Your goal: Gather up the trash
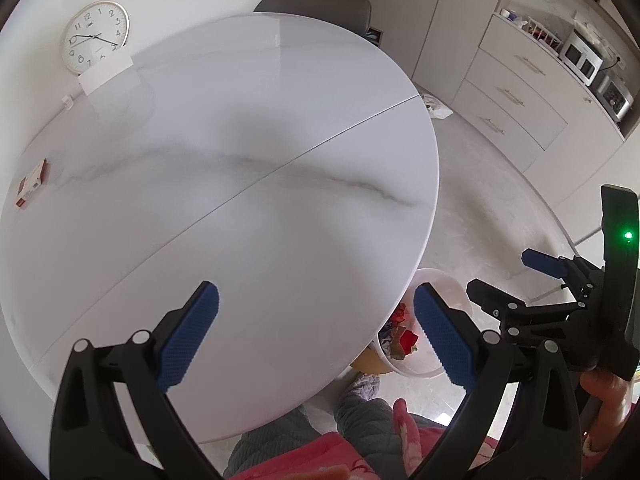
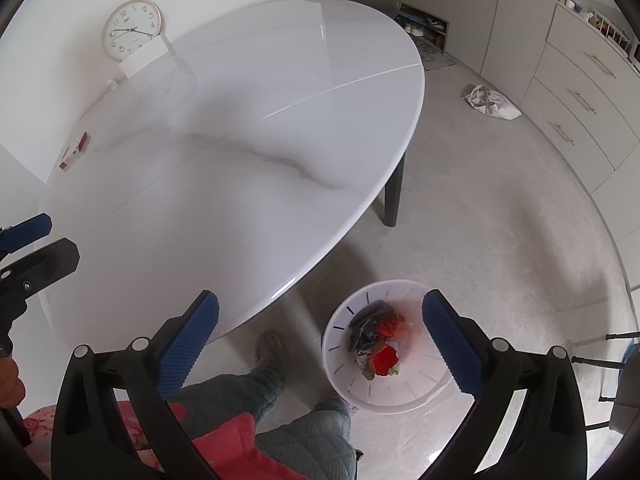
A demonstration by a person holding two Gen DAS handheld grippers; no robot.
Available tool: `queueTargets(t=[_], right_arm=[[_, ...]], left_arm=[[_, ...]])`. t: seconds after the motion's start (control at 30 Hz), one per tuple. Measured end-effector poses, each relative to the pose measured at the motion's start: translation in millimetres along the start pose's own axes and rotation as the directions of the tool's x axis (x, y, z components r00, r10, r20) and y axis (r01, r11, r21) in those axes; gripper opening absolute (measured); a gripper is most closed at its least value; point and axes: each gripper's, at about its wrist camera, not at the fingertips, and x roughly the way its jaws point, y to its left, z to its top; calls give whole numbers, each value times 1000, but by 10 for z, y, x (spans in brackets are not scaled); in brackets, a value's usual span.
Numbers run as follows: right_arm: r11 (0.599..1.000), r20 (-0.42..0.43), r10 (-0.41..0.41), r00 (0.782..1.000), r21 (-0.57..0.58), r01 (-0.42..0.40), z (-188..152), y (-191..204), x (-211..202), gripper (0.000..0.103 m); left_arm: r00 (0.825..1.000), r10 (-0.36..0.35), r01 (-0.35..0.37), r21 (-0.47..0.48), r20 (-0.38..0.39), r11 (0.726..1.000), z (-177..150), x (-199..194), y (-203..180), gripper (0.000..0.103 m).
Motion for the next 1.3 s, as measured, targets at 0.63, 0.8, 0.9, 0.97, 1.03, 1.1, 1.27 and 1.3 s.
queueTargets(t=[0.63,0.8,0.9,0.97,1.03,1.1,1.27,1.3], right_arm=[[981,169,57,984,-190,-24,818,775,-545,101],[965,280,122,952,-258,-48,1216,991,-1003,101],[955,340,160,927,-292,-58,1365,1079,-1298,101],[949,375,188,908,-308,-69,1405,1115,-1489,101],[943,396,219,892,-319,-90,1408,1125,-1632,101],[936,407,253,878,-331,-116,1385,1105,-1753,101],[920,427,286,858,-371,-122,1278,1121,-1928,101],[919,428,287,857,-376,-121,1250,1109,-1939,101]], left_arm=[[943,235,-185,-218,235,958,281,-969,593,95],[896,321,-228,-305,306,925,345,-1478,772,95],[863,378,-251,-366,335,896,309,-1753,847,95],[841,417,-266,-408,345,874,268,-1912,871,95],[828,442,-277,-432,347,858,229,-2008,877,95],[818,457,-275,-461,349,844,180,-2092,855,95],[820,462,-256,-506,338,824,80,-2186,741,95],[817,467,-261,-508,337,821,67,-2192,718,95]])
